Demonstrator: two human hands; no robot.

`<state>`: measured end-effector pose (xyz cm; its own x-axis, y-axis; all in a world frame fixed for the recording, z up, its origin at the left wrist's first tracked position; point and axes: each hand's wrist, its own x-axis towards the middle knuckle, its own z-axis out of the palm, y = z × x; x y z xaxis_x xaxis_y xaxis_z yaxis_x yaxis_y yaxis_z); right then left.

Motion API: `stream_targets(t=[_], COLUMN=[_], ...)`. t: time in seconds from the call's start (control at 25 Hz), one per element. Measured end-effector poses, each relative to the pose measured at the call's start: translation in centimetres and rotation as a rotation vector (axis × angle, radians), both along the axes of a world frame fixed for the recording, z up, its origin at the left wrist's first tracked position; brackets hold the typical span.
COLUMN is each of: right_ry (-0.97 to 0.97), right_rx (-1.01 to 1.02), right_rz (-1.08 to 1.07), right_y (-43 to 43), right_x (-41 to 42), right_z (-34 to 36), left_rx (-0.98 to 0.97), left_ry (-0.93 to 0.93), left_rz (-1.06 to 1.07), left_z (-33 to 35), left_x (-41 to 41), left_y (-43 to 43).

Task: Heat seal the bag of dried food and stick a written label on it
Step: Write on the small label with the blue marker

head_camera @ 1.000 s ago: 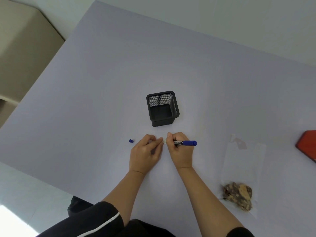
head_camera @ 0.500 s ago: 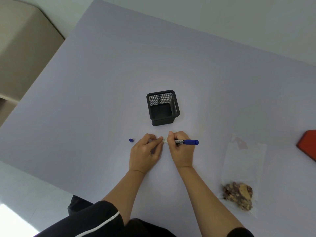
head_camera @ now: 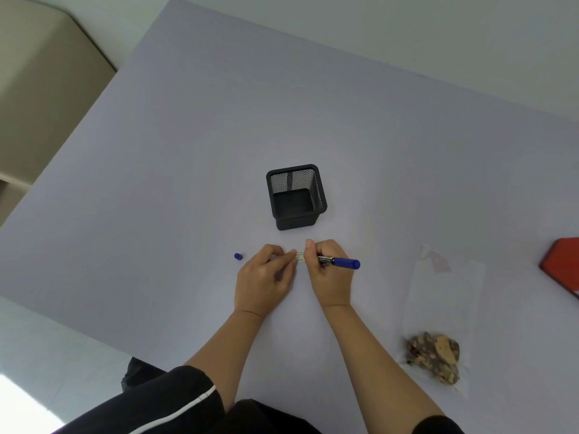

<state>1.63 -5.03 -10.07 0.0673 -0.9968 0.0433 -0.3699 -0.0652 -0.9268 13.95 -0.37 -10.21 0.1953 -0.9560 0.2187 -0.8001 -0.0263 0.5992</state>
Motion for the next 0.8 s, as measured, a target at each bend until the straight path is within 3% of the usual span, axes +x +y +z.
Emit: stream_targets(t=[0.8], right_ry=[0.018], right_rx=[-0.051], right_rz=[-0.006], right_y=[0.1], right_x=[0.17], right_z=[-0.02], left_rx=[0.002], left_ry=[0.006], left_rz=[-0.008], left_z=[-0.03], left_x=[0.07], left_y=[0.05])
